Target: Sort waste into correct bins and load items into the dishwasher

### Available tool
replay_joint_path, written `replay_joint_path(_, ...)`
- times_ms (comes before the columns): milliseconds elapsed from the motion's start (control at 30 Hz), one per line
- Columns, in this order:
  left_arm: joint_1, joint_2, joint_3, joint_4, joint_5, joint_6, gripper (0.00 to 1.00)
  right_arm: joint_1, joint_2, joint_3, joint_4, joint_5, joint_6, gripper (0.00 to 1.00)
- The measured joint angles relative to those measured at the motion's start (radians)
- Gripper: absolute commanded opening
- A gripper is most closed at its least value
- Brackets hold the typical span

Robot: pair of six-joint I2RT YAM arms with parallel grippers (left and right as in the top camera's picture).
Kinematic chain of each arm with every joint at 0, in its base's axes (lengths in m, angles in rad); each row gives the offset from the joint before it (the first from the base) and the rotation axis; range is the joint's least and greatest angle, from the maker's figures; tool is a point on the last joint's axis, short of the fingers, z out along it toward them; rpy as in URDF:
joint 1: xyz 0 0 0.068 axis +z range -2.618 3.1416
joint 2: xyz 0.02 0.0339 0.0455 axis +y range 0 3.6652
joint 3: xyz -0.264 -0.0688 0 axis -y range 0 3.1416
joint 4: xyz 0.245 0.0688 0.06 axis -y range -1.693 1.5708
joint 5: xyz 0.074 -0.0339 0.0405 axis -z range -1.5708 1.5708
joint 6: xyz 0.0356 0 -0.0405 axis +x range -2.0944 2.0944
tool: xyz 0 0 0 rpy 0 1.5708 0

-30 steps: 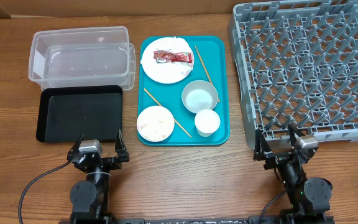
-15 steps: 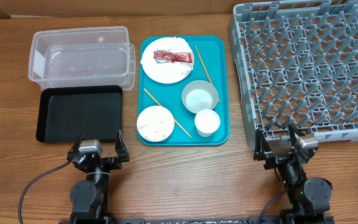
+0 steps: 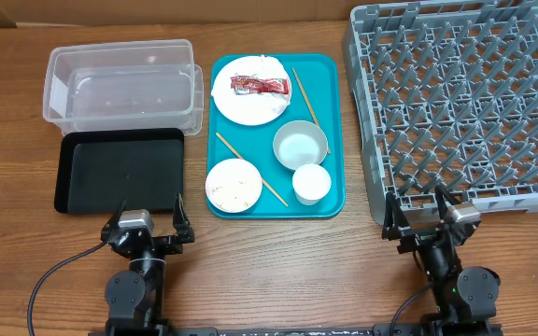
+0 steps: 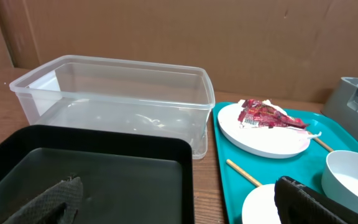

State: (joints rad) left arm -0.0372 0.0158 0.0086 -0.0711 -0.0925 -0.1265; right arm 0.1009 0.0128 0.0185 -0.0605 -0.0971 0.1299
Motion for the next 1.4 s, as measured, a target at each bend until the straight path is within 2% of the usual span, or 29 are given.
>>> replay_joint_path(267,0.0,0.0,0.0,0.013,0.0,0.042,1.0,0.0,0.0,0.0,0.073,0.028,-0.027,1.0)
replay_joint_path(500,0.0,0.0,0.022,0.054,0.034,0.087,1.0,0.0,0.0,0.038,0.043,0.061,-0.061,1.0)
replay_joint_path(633,0.0,0.043,0.111,0.01,0.049,0.101,1.0,0.0,0.031,0.143,-0.02,0.065,-0.073,1.0)
replay_joint_path(833,0.0,0.265,0.327,-0.013,0.074,0.108,1.0,0.0,0.168,0.325,-0.111,0.072,-0.114,1.0)
replay_joint_path(967,0.0,0.508,0.552,-0.136,0.095,0.108,1.0,0.0,0.308,0.476,-0.202,0.069,-0.138,1.0)
replay_joint_path(1133,-0.016,0.835,0.904,-0.402,0.105,0.106,1.0,0.0,0.487,0.695,-0.349,0.064,-0.146,1.0)
replay_joint_path(1400,-0.093,1.44,1.704,-0.979,0.128,0.099,1.0,0.0,0.785,1.046,-0.617,0.016,-0.129,1.0)
